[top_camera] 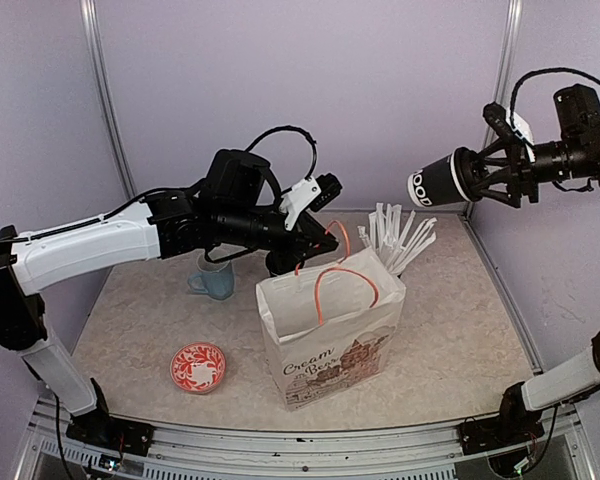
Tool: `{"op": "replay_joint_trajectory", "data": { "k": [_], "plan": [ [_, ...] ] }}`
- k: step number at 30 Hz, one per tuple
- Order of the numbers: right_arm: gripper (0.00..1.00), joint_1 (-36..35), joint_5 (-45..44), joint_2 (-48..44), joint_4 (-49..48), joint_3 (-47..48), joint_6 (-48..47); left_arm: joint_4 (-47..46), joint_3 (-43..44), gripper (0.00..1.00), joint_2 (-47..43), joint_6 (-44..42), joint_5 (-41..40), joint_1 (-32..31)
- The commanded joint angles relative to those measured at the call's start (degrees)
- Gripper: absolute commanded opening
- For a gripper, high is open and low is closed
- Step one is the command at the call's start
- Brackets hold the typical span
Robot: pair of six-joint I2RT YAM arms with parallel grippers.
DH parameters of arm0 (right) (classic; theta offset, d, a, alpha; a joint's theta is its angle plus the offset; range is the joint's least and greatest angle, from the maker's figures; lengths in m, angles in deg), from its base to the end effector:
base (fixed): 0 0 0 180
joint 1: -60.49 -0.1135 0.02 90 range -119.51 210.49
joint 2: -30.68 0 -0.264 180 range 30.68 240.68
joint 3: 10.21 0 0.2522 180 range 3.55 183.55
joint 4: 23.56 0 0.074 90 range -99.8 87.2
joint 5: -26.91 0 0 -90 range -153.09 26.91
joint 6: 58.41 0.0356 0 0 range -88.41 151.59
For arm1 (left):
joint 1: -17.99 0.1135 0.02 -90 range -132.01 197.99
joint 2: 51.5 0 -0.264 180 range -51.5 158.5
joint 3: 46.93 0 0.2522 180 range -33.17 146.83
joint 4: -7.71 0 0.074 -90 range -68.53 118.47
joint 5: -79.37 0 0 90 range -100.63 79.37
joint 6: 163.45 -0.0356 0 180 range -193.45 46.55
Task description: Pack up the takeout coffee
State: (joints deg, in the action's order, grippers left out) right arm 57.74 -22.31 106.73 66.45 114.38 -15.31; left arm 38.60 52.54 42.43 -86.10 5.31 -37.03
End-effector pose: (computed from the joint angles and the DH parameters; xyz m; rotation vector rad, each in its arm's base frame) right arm 0.1976 0.0328 0.4919 -1.1943 1.7483 0.3655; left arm 0.2138 -0.3226 0.3549 1.3036 1.6157 -0.7428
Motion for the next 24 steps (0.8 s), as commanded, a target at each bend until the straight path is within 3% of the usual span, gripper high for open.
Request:
{"op": "replay_joint_trajectory", "data": {
  "k": [1, 10, 19, 24],
  "plan": [
    [0.54, -6.01, 8.13, 0.12, 2.64, 1.5, -1.39, 2.1, 4.47, 0.1, 1.13, 2.31, -0.48, 0.63],
    [0.53, -22.49, 2.72, -0.43, 2.64, -3.24, -5.68, 3.07, 7.76, 0.0, 3.22, 6.4, -4.03, 0.95],
    [0.54, -26.7, 0.71, -5.33, -1.26, -10.58, -6.54, 8.45, 14.46, 0.0, 7.05, 9.21, -7.1, 1.77],
    [0.54, -31.51, -3.41, -2.69, -5.25, -11.31, -3.42, 9.66, 15.56, 0.0, 7.28, 9.47, -6.2, 1.25]
  ]
}}
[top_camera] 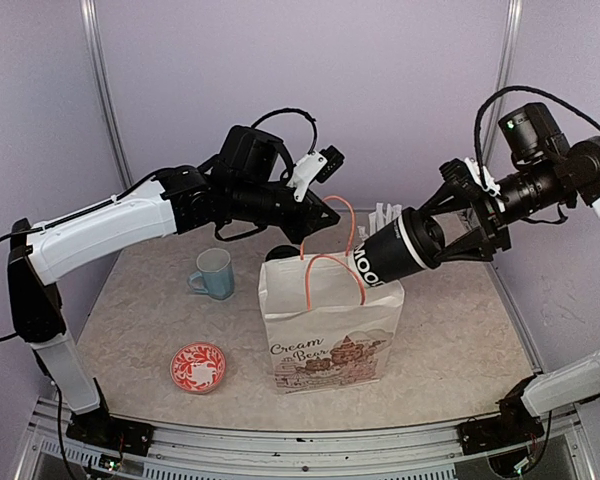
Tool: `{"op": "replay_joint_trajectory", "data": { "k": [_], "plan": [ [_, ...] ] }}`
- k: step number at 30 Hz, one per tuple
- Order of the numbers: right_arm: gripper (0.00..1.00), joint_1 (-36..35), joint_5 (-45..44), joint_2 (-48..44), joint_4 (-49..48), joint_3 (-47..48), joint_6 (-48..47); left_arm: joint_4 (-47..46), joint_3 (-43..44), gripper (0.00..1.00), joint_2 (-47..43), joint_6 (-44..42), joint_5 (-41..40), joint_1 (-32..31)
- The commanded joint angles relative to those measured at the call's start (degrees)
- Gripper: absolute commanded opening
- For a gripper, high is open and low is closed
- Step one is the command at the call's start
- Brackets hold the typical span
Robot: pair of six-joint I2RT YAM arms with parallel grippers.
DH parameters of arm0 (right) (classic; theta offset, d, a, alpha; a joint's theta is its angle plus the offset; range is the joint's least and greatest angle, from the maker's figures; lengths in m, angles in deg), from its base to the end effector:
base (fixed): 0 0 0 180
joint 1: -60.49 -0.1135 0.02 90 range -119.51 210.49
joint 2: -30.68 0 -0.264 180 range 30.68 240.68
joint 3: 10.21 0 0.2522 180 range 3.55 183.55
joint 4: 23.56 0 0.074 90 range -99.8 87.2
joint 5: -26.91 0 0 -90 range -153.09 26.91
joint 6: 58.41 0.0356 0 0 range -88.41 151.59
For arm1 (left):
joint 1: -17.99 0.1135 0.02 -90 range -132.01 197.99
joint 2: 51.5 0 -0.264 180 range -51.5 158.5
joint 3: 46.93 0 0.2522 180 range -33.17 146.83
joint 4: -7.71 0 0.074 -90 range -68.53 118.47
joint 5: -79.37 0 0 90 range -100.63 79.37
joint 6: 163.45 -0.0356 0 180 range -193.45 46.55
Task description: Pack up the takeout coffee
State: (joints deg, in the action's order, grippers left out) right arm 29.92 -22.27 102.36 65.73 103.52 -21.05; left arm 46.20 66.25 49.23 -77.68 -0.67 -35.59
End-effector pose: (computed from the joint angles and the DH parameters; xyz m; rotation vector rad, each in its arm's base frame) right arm 0.1542 0.1181 0.4589 -1.7084 1.4390 0.6416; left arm 0.2405 -0.3363 0.3794 1.1101 1.7752 -0.7105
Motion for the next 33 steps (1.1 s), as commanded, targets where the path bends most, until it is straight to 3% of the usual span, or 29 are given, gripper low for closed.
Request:
{"op": "replay_joint_trajectory", "data": {
  "k": [1, 11, 18, 20, 26, 33],
  "plan": [
    [0.54, -4.85, -4.72, 2.7, -5.13, -0.08, 3.15, 2.15, 1.78, 0.0, 0.45, 1.14, 0.01, -0.21],
    [0.51, -16.58, -20.89, 14.24, -5.57, 3.11, 6.24, 2.92, -0.07, 0.02, -1.64, 1.14, 0.07, -0.56],
    [0.51, -20.22, -27.7, 22.14, 0.74, 14.05, 4.07, 2.07, -0.39, 0.05, -2.73, 0.81, 1.05, -0.73],
    [0.51, -21.5, -29.88, 24.73, 3.39, 16.9, 4.13, 2.32, -0.08, 0.1, -2.77, 0.89, 1.14, -0.73],
    [0.51, -26.54, -40.24, 25.96, 3.45, 14.03, 3.34, 4.26, 0.5, 0.37, -4.93, 1.72, -1.11, -1.43],
    [0.52, -28.15, -46.36, 25.39, 3.47, 13.01, 3.77, 7.06, -2.41, 0.59, -11.69, 2.3, -2.68, -1.84]
  ]
}}
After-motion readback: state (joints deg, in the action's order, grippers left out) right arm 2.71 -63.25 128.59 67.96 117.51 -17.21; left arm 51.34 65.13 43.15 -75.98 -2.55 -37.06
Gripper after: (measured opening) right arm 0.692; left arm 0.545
